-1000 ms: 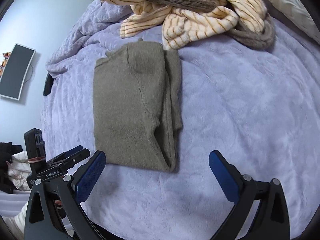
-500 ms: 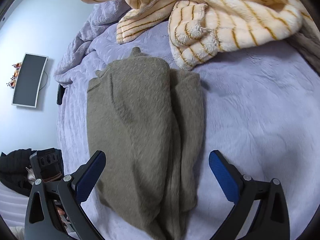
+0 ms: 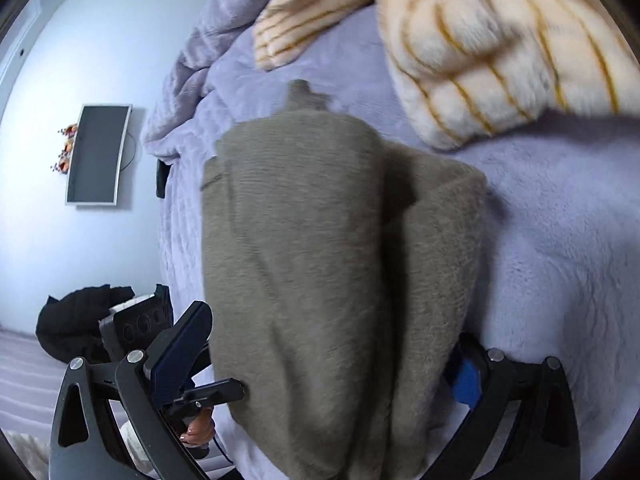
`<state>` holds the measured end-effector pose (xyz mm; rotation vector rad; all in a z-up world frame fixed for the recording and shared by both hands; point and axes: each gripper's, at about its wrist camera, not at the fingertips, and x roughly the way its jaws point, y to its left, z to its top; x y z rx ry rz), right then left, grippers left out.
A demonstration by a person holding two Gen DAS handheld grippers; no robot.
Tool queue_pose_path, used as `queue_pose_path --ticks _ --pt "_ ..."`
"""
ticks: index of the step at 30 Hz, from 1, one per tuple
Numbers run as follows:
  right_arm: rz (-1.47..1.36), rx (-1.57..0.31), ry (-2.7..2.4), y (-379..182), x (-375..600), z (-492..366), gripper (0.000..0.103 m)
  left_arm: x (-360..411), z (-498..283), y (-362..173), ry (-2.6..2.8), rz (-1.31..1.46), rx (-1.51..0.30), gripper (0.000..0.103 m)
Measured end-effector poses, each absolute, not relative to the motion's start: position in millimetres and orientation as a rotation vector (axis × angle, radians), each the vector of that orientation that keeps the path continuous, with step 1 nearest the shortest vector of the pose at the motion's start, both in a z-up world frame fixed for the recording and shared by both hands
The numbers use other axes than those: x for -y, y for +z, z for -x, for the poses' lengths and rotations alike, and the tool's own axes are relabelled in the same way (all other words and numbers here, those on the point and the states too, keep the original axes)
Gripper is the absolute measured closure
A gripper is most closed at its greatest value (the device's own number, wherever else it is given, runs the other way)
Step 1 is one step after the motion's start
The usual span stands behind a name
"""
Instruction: Fold small clothes
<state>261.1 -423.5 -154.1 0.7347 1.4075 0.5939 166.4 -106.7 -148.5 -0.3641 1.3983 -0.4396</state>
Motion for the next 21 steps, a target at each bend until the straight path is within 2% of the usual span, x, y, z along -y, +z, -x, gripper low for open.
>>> queue_pose_path --ticks 5,6,7,8,10,14,21 --pt "-0.752 -1.407 0.549 -155.7 423.6 -260.0 0.002 105.8 -166.2 -151.6 -0.437 0.401 -1.405 0.010" --pt "-0.752 -1.413 0.532 -155.2 423.6 -260.8 0.009 104.4 -166.2 -150.3 -0.428 0.413 -1.404 0.015" --pt "-0.739 -1.420 0.499 -153.9 424.6 -260.5 0.031 102.2 -166.2 -148.2 -0.418 0.422 -1.400 0.023" --pt "-0.715 -1.430 0.459 -152.5 426.0 -259.1 0.046 100.7 -165.3 -146.7 -0.406 0.423 -1.398 0.025" --pt "-0.741 -1.421 0.460 -150.7 430.4 -255.2 0.061 100.6 -163.4 -142.7 -0.402 0.419 -1.383 0.037" --pt "-0.780 -1.387 0.489 -137.9 431.7 -248.1 0.067 100.6 -156.7 -129.1 -0.425 0.405 -1.345 0.050" --pt "-0.835 -1.368 0.544 -112.9 419.2 -232.5 0.068 99.9 -138.6 -99.2 -0.476 0.386 -1.319 0.052"
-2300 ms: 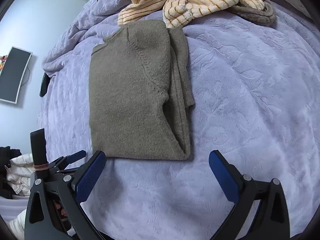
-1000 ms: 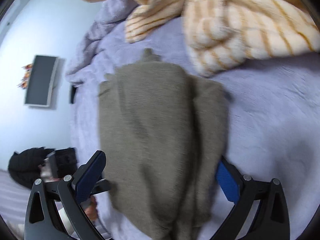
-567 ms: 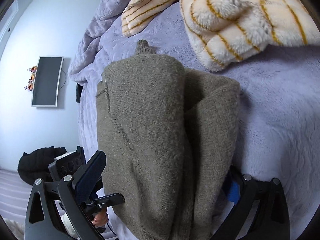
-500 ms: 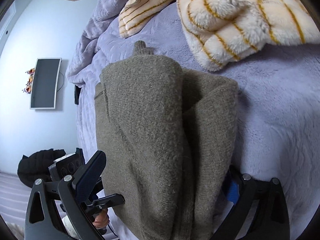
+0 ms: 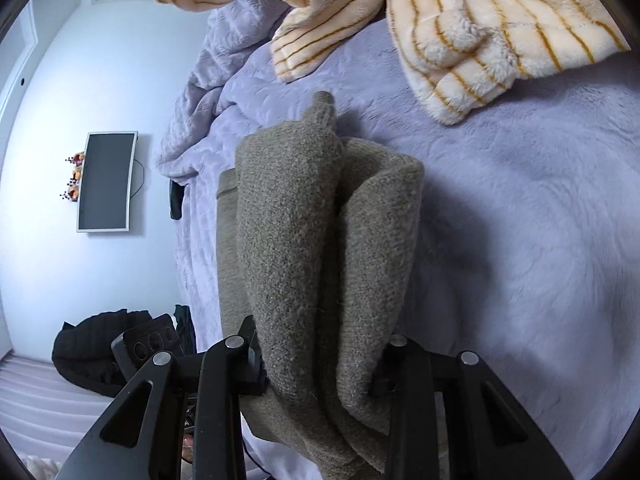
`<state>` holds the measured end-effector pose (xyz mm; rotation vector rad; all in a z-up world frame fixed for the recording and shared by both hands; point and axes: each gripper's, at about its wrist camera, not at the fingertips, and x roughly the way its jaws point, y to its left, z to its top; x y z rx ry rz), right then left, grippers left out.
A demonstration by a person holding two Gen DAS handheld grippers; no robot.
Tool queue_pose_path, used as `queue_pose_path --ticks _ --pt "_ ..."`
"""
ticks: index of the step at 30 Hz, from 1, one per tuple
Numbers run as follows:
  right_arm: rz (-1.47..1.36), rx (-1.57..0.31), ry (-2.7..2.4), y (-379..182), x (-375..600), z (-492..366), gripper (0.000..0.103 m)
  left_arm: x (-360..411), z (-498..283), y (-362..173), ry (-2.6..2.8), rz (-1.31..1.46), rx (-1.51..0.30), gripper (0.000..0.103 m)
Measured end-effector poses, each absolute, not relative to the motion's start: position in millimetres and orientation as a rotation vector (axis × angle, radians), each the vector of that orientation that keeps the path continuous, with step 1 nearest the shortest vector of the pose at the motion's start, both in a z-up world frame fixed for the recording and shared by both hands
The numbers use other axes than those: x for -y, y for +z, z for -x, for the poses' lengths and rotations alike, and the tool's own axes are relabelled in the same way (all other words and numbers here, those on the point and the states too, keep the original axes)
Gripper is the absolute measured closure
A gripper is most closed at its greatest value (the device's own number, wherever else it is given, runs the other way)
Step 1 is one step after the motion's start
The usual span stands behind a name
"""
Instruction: Fold small clothes
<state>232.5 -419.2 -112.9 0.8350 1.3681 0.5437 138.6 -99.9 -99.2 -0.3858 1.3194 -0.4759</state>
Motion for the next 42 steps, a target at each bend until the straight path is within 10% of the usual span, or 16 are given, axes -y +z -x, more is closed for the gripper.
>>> queue_pose_path --ticks 23,36,42 --pt "-0.846 -1.365 0.648 -47.3 331.4 -105.6 0.068 16.4 16.8 -13.8 -0.414 0.340 -1.302 0.052" --pt "-0.792 -1.449 0.571 -108.7 227.5 -59.1 0.068 -88.2 69.4 -62.0 -0.258 0.251 -1.428 0.051" --pt "-0.644 -1.482 0.339 -111.9 236.3 -54.7 0.053 -110.1 91.2 -44.4 -0.219 0.257 -1.390 0.049"
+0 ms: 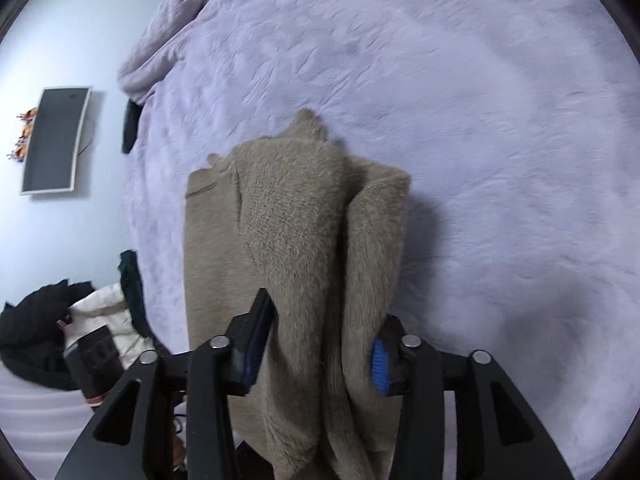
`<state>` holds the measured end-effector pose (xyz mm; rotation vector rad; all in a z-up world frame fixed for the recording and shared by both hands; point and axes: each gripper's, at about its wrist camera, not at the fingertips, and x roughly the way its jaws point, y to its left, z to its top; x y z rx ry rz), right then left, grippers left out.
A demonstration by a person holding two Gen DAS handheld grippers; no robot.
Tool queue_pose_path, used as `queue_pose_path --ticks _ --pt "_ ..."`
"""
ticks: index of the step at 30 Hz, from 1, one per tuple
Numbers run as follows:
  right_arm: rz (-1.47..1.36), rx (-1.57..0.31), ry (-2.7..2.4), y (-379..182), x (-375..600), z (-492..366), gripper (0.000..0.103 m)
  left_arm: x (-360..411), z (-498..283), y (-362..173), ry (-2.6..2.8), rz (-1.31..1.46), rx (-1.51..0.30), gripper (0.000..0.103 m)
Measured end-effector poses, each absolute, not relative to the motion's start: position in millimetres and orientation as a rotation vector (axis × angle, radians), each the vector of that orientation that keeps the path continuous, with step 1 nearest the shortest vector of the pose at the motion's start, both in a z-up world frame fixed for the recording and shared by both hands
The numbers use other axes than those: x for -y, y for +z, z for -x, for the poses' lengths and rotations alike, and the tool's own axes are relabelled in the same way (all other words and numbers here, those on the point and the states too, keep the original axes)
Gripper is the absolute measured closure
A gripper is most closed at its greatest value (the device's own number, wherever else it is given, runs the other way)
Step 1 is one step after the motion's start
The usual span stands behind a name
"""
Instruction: Fold small clothes
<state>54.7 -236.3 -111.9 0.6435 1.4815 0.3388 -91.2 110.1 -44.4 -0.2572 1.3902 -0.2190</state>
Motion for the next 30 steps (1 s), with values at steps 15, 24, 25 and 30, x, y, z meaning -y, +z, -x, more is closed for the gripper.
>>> queue_pose_path --ticks 15,24,25,30 --pt "-0.522 -1.396 0.306 -40.2 216.1 11.5 0.068 -60.0 97.4 -10.5 -0.261 0.047 -1.370 0.049" --pt "-0.337 -1.560 0.248 -101.3 180.7 36.4 0.081 -46.6 114.7 -51.3 -0.202 -0.109 -1.412 0.037" --pt "-0.372 -1.564 0.234 -104.9 187.4 38.0 0.087 -47.7 115.2 -50.4 -0.200 -0.101 -1.417 0.037" --pt "-0.491 -1.560 0.203 -94.2 210.1 43.0 0.083 -55.6 119.9 -41.9 -0.185 -0.075 -1.426 0.037"
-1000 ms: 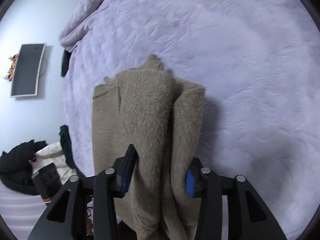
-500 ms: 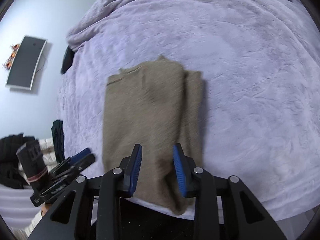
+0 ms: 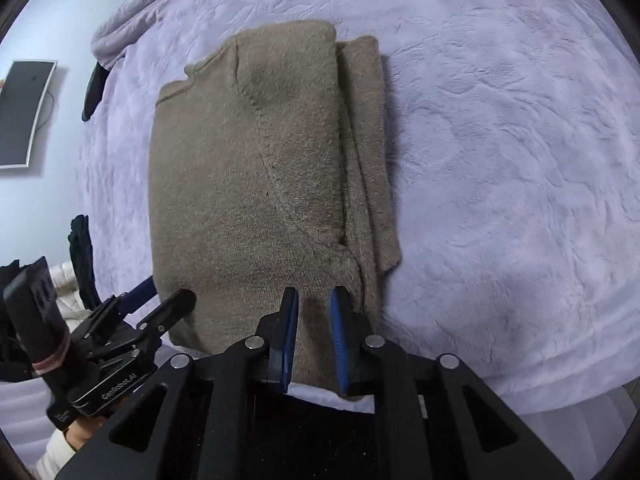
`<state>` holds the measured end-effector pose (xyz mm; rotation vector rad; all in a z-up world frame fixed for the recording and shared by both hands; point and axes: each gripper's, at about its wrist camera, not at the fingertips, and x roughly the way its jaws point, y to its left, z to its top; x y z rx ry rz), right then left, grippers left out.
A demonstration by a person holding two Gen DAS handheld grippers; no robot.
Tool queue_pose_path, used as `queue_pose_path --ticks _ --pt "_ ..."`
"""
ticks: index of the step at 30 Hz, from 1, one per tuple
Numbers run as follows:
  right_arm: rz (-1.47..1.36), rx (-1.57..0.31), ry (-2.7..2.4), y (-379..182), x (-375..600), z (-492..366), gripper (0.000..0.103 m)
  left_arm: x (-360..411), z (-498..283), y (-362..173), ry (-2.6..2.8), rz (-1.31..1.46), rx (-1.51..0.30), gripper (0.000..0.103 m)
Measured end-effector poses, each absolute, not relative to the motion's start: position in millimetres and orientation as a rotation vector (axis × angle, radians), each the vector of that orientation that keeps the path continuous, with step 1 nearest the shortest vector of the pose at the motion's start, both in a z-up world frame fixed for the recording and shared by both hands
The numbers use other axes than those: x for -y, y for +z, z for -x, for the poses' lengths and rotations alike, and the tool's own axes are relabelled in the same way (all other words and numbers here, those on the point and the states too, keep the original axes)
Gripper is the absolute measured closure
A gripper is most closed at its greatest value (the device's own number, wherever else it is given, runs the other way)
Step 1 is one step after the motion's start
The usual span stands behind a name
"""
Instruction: Fold small clothes
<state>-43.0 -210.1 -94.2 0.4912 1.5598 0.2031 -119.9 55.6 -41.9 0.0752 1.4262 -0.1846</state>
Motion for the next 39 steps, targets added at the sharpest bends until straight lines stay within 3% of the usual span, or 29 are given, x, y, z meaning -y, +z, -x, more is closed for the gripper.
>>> queue_pose_path --ticks 5,7,9,12,15,17,18,21,24,27,28,39 --pt "-0.405 -1.548 0.163 -70.4 208.6 45.7 0.063 -52.0 125.6 -27.8 -0.183 -0.090 -1.415 0.037" --pt "-0.421 -1.541 0.164 -63.7 209.4 47.9 0.047 -50.2 126.4 -23.4 -0.189 -0.088 -1.413 0.037" --pt "-0.417 -1.539 0.154 -58.6 205.9 50.6 0.042 -47.7 126.3 -20.3 -0.198 -0.080 -1.415 0.037" --pt "-0.388 -1.542 0.154 -54.9 199.4 51.9 0.041 -44.2 126.1 -14.1 -0.188 -0.087 -1.397 0.027" --pt "-0.344 -1.546 0.156 -50.7 191.6 50.8 0.041 -41.7 124.2 -7.1 -0.184 -0.078 -1.382 0.027" --pt "-0.323 -1.541 0.159 -46.4 184.9 50.3 0.040 -41.2 122.0 -4.1 -0.171 -0.075 -1.383 0.015" --pt "-0.317 -1.537 0.162 -44.7 183.4 49.8 0.040 -40.5 121.0 -3.4 -0.160 -0.079 -1.384 0.001" --pt "-0.302 -1.519 0.164 -37.6 180.1 48.0 0.024 -38.6 120.6 -0.2 -0.140 -0.093 -1.371 0.001" --pt "-0.259 -1.487 0.156 -29.3 175.9 46.8 0.022 -38.1 120.7 -0.6 -0.131 -0.090 -1.374 0.001" --pt "-0.175 -1.436 0.141 -19.4 169.6 46.8 0.010 -37.5 121.5 -2.5 -0.123 -0.088 -1.386 0.001" --pt "-0.152 -1.420 0.137 -16.4 167.7 47.3 0.000 -37.4 122.2 -2.2 -0.122 -0.085 -1.383 0.001" --pt "-0.152 -1.435 0.100 -16.7 169.4 52.2 0.000 -41.0 126.3 4.3 -0.055 -0.114 -1.376 0.001"
